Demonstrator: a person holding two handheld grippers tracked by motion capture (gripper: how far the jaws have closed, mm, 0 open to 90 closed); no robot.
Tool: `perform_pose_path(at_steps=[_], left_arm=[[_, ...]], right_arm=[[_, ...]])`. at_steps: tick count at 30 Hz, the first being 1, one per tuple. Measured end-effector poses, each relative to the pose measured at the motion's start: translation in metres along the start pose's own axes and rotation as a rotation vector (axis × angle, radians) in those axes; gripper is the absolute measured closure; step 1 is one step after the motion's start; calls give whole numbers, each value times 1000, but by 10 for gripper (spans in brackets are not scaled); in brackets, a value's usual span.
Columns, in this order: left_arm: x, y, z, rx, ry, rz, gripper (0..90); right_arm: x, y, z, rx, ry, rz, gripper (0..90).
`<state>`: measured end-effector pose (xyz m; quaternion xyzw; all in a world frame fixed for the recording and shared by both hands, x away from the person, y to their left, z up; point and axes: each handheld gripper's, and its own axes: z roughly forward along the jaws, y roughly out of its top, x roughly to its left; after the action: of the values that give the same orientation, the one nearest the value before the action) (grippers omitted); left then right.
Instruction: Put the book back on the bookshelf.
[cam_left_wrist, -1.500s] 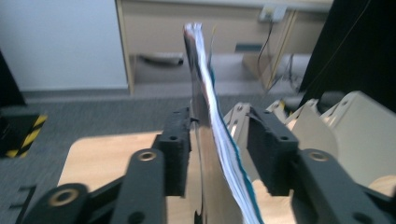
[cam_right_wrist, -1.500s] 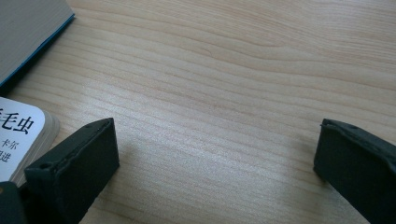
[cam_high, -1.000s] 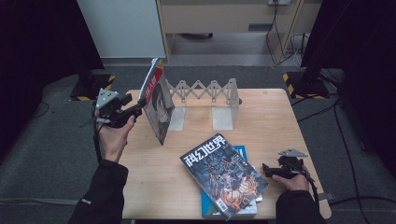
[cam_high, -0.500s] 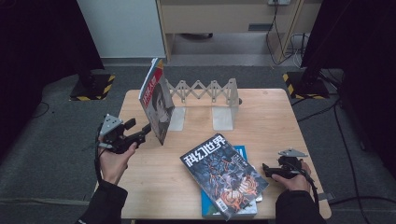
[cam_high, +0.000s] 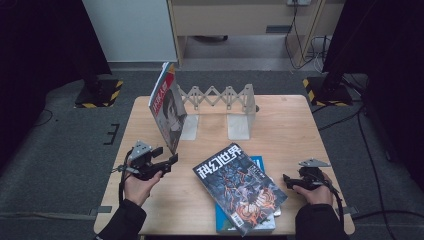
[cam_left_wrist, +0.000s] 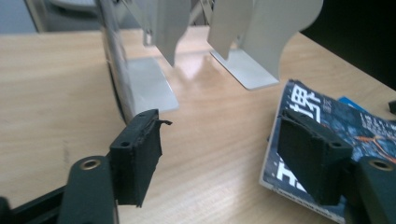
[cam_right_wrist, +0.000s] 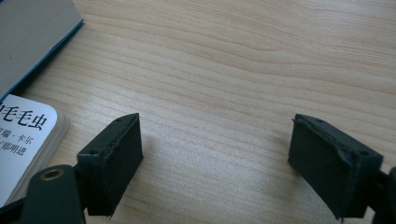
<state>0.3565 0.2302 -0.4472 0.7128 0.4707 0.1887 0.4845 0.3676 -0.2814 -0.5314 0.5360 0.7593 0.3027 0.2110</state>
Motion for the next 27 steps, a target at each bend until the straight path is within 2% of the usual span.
perform_pose_path(at_steps=[3, 5, 8, 11, 14, 15, 17, 19, 22, 27], left_arm=[[-3, -6, 5, 20, -5, -5, 256], [-5, -12, 10, 41, -7, -6, 241], [-7, -18, 16, 63, -35, -16, 242], [-10, -21, 21, 76, -51, -13, 240], [-16, -25, 29, 97, -89, -16, 239], [-16, -25, 29, 97, -89, -16, 239], [-19, -28, 33, 105, -120, -20, 239], [-24, -31, 40, 134, -129, -7, 238], [-29, -35, 47, 159, -142, -15, 238], [-33, -39, 54, 183, -162, -18, 238]], right_arm=[[0, 2, -4, -4, 3, 21, 208], [0, 6, -10, -31, -2, 31, 222], [2, 10, -17, -66, -3, 40, 225], [5, 12, -21, -79, 6, 40, 237], [13, 16, -29, -125, 41, 2, 243], [13, 16, -29, -125, 41, 2, 243], [18, 19, -31, -144, 63, -5, 241], [26, 22, -35, -159, 95, -22, 240], [33, 25, -37, -169, 119, -38, 245], [42, 28, -40, -176, 155, -46, 257]])
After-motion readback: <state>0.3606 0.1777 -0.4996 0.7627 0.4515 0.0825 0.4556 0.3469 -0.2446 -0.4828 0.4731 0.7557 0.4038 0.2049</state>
